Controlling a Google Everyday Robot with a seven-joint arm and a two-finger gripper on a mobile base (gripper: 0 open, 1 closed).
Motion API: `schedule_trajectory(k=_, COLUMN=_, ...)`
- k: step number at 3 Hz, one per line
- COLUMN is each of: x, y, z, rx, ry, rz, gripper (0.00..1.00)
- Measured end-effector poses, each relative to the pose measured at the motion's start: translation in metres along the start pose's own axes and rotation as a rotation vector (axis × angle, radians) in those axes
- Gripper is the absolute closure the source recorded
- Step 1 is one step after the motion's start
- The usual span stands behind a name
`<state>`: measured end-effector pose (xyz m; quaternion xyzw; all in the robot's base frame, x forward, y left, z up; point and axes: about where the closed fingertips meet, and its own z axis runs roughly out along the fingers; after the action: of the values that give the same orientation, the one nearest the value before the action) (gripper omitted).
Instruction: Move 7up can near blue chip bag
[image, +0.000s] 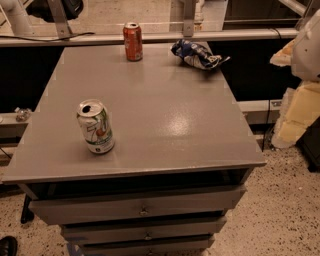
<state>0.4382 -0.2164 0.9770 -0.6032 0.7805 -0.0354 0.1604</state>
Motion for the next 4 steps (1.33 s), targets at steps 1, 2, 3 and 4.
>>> schedule_trajectory(k=1, x=-0.004, y=0.000, z=-0.001, rx=0.008, ry=-0.015, rz=0.001, gripper=0.00)
schedule_trajectory(k=2, x=-0.018, y=0.005, z=0.007, rx=-0.007, ry=-0.094, rz=0.010, gripper=0.00)
schedule_trajectory(k=3, x=-0.051, y=0.018, z=0.031, rx=-0.053, ry=-0.260, rz=0.023, gripper=0.00)
schedule_trajectory(k=4, x=-0.088, y=0.028, z=0.054, rx=-0.095, ry=-0.432, rz=0.025, gripper=0.00)
